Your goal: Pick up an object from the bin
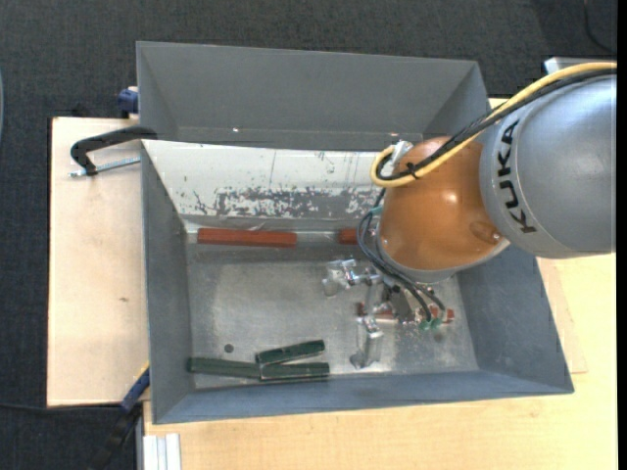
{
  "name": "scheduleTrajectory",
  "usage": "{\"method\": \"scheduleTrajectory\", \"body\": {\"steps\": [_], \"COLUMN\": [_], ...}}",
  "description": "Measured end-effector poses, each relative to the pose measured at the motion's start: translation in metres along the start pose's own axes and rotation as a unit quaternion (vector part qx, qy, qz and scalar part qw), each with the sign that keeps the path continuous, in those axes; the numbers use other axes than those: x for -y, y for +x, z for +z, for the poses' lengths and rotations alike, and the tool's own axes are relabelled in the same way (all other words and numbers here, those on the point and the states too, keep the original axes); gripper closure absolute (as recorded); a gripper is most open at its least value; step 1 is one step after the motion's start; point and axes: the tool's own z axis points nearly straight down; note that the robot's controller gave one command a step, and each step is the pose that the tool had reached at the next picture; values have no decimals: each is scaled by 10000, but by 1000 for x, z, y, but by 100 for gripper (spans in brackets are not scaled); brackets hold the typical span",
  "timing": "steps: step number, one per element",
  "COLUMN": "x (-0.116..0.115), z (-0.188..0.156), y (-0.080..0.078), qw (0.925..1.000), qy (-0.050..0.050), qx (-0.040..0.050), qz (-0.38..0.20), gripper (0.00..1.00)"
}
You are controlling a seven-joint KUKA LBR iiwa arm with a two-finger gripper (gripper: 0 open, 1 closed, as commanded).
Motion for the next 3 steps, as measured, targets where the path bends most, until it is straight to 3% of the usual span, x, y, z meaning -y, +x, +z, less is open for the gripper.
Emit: {"method": "scheduleTrajectory", "body": {"steps": [1,2,3], "x": [-24,-35,-65], "z": [18,45,61], "y": [-8,-8,-17], "qw": [9967,9973,9926], "qy": [4,-3,17], "qx": [17,18,41], "qz": [-812,727,-1215], "gripper": [0,0,100]}}
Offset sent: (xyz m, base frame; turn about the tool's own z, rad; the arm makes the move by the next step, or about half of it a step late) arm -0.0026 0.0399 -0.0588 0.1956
